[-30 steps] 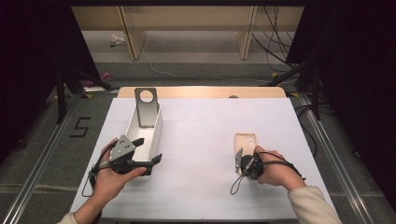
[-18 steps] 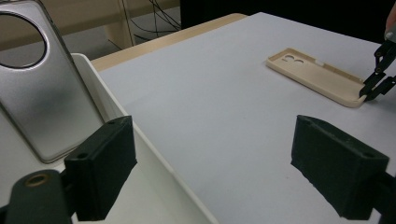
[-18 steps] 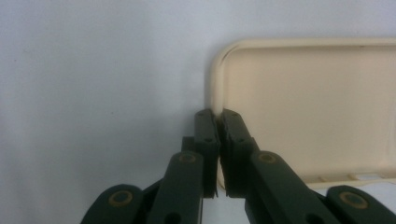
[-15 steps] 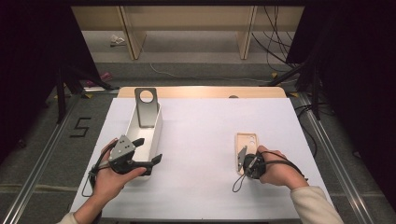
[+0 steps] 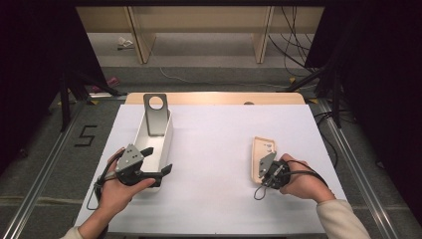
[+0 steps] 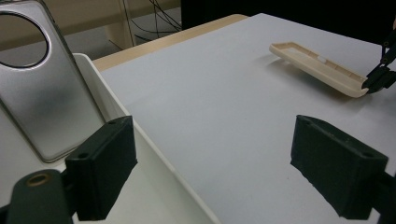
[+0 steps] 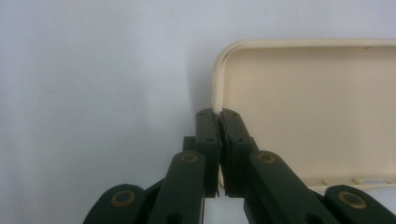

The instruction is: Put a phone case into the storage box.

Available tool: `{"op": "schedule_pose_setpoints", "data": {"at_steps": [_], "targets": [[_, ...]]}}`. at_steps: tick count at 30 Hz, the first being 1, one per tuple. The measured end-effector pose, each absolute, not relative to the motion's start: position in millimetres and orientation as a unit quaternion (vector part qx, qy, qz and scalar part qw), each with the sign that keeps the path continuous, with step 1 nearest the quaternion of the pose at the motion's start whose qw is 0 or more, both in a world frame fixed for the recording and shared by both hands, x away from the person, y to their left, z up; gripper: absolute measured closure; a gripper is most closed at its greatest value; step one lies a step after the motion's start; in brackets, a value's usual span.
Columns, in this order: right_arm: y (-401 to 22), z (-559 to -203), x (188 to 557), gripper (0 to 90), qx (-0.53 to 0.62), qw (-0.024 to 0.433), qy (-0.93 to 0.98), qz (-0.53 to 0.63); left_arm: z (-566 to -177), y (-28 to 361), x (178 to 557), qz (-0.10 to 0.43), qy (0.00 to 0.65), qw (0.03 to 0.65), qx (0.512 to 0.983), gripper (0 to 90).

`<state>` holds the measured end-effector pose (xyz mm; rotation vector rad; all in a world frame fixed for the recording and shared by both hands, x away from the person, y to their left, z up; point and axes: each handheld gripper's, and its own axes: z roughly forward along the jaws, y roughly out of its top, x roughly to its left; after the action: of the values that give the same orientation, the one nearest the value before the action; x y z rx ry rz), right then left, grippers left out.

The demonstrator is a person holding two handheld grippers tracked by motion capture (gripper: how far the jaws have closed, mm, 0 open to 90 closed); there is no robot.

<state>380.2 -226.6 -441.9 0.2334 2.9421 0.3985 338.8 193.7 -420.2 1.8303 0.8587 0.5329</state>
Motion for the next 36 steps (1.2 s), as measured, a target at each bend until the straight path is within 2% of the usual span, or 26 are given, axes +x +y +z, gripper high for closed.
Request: {"op": "schedule_pose_setpoints", "data": {"at_steps": [9,22,36], "targets": [[-237,-436,378,87.9,0.096,0.092,0.965,0.225,-420,194,339,0.220,0.357,0.501,0.757,13.8],[-224,-436,373,87.9,0.081,0.127,0.939,0.309,-421,195,339,0.220,0.358,0.502,0.756,14.0],[-211,-438,366,88.0,0.064,0.128,0.929,0.342,-421,194,339,0.220,0.357,0.501,0.757,14.4]]}}
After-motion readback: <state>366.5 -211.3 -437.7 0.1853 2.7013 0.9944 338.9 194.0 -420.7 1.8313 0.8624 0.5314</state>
